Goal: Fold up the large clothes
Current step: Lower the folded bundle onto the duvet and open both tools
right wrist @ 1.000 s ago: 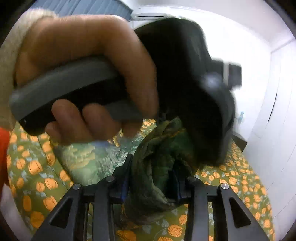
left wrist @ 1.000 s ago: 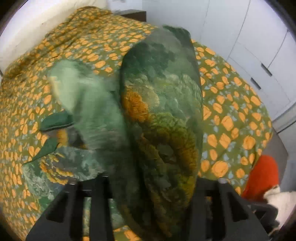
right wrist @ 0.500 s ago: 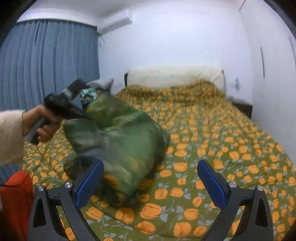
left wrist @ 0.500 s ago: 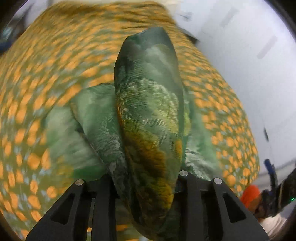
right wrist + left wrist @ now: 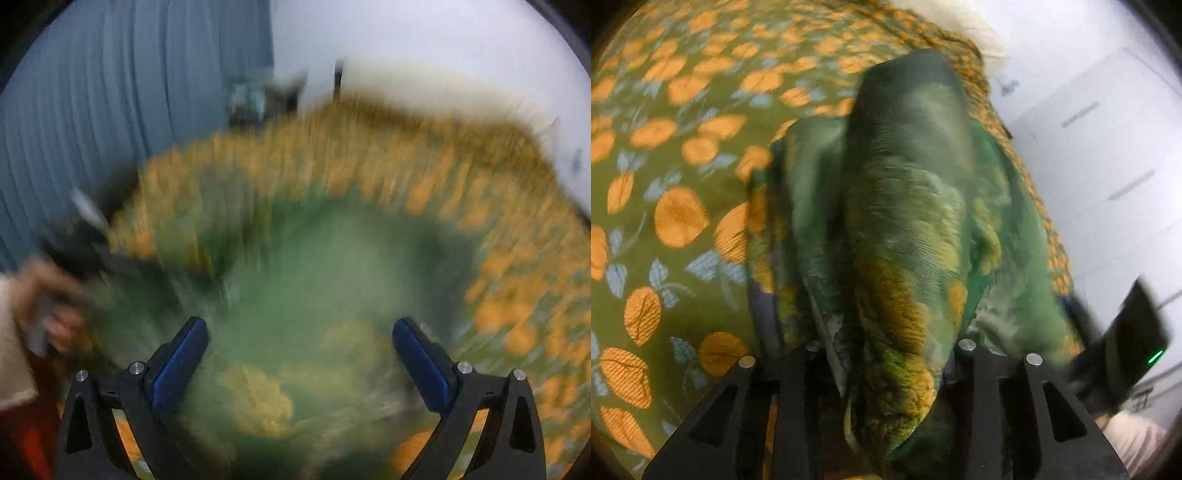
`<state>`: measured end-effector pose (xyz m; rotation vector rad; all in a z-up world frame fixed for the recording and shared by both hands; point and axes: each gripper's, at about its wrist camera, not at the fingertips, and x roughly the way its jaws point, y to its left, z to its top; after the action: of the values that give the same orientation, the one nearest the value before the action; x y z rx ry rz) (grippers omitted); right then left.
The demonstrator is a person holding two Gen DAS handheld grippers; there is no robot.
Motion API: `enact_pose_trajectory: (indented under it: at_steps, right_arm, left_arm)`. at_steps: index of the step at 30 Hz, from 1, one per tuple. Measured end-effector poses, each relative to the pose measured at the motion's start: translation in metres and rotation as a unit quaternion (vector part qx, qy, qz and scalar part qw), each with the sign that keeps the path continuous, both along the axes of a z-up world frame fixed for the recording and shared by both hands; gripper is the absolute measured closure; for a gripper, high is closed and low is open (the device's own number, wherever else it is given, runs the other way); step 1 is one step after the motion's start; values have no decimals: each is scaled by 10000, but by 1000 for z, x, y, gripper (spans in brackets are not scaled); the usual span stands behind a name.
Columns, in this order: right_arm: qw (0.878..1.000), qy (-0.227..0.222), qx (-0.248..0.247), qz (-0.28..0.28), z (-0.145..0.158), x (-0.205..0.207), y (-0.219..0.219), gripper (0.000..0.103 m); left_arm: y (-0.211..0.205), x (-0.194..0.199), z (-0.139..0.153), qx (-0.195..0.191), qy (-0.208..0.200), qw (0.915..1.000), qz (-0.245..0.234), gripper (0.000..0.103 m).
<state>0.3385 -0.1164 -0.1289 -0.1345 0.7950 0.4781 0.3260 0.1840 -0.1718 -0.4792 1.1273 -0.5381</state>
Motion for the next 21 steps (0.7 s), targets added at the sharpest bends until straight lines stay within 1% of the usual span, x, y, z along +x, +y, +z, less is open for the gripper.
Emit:
enact_pose_trajectory:
  at_steps: [2, 4, 7, 9, 10, 11, 12, 13, 15, 16, 17, 18, 20, 21]
  right_arm:
    - [9996, 73, -262, -111, -36, 4, 8, 0]
    - [9996, 156, -167, -173, -47, 8, 3, 0]
    - [9990, 351, -261, -33, -38, 13, 0, 0]
    - [9976, 640, -253, 41, -18, 20, -6, 0]
    - [9970, 751, -185, 43, -2, 24, -9, 0]
    - [9970, 766, -104, -9, 15, 27, -13, 0]
    - [9973, 733, -55, -71, 31, 29, -16, 0]
    - [9975, 696, -53, -114, 48, 31, -14, 0]
    - [9986, 521, -85, 32, 74, 27, 1, 0]
    - [9991, 381, -77, 184, 83, 18, 12, 0]
    - [9991, 271, -92, 308, 85, 7, 25, 0]
    - [9987, 260, -152, 411, 77, -1, 40, 0]
    - [9955, 611, -404, 607, 39, -7, 70, 0]
    - [9934, 750, -609, 622, 16, -8, 83, 0]
  left_arm:
    - [4, 1, -12, -209, 13, 9998, 39, 67]
    - [3, 1, -13, -260, -76, 9996, 68, 66]
    - [2, -6, 0, -302, -173, 9994, 13, 58]
    - [11, -14, 15, -479, -174, 9987, -29, 41]
    - [16, -18, 21, -457, -226, 9987, -11, 35]
    - [20, -23, 29, -366, -320, 9988, 16, 27]
    - [24, -29, 37, -102, -443, 9989, 83, 17]
    - [26, -33, 41, 91, -502, 9986, 133, 14]
    - [30, -34, 42, 271, -514, 9982, 139, 16]
    - [30, -33, 41, 316, -484, 9982, 154, 17]
    - [28, -32, 39, 387, -447, 9981, 172, 18]
    - [25, -30, 39, 442, -434, 9979, 182, 18]
    - [20, -19, 33, 702, -397, 9964, 271, 19]
    - [21, -14, 23, 1007, -306, 9940, 285, 18]
